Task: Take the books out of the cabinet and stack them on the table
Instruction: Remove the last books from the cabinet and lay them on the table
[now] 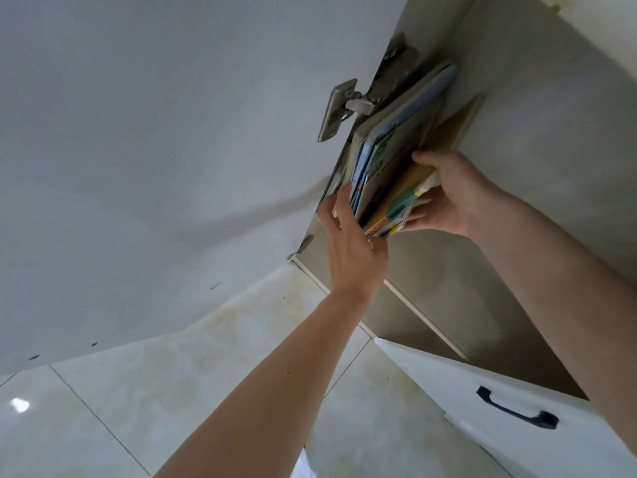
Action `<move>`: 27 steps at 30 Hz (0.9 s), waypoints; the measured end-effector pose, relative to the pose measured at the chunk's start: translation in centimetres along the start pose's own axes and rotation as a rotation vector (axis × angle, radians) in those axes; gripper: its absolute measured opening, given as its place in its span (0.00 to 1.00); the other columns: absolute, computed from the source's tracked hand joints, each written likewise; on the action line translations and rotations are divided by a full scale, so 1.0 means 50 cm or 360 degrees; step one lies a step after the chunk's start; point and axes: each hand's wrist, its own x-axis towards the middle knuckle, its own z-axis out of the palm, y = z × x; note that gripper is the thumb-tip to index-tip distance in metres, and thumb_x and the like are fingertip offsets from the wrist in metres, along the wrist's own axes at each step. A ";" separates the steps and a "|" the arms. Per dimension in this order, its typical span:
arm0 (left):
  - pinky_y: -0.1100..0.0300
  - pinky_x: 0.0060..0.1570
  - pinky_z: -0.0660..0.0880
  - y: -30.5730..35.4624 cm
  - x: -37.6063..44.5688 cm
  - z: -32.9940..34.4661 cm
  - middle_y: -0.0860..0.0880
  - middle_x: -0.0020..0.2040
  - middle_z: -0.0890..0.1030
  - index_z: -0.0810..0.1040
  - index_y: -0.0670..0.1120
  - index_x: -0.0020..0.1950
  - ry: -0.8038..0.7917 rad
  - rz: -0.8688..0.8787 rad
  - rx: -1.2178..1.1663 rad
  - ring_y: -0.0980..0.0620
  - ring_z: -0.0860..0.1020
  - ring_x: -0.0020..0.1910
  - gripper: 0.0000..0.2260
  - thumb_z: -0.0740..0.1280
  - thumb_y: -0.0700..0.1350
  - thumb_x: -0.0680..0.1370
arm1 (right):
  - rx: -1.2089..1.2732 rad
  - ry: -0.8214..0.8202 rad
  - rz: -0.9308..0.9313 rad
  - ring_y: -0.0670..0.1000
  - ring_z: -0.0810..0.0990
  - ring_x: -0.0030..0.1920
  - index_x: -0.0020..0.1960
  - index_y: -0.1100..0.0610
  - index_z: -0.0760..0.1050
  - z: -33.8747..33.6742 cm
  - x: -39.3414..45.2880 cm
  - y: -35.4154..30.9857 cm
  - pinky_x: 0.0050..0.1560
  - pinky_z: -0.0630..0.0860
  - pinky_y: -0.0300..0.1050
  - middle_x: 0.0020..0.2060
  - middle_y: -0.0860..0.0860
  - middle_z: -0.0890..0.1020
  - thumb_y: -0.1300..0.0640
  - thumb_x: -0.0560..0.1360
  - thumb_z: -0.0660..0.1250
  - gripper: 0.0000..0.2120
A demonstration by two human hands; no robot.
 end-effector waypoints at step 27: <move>0.56 0.55 0.77 -0.019 0.032 -0.022 0.53 0.73 0.65 0.53 0.56 0.77 -0.0369 -0.0140 -0.0020 0.52 0.70 0.66 0.42 0.74 0.44 0.70 | -0.0096 0.0210 -0.0061 0.64 0.79 0.42 0.46 0.67 0.71 -0.041 -0.038 0.017 0.36 0.79 0.59 0.43 0.64 0.75 0.69 0.76 0.58 0.03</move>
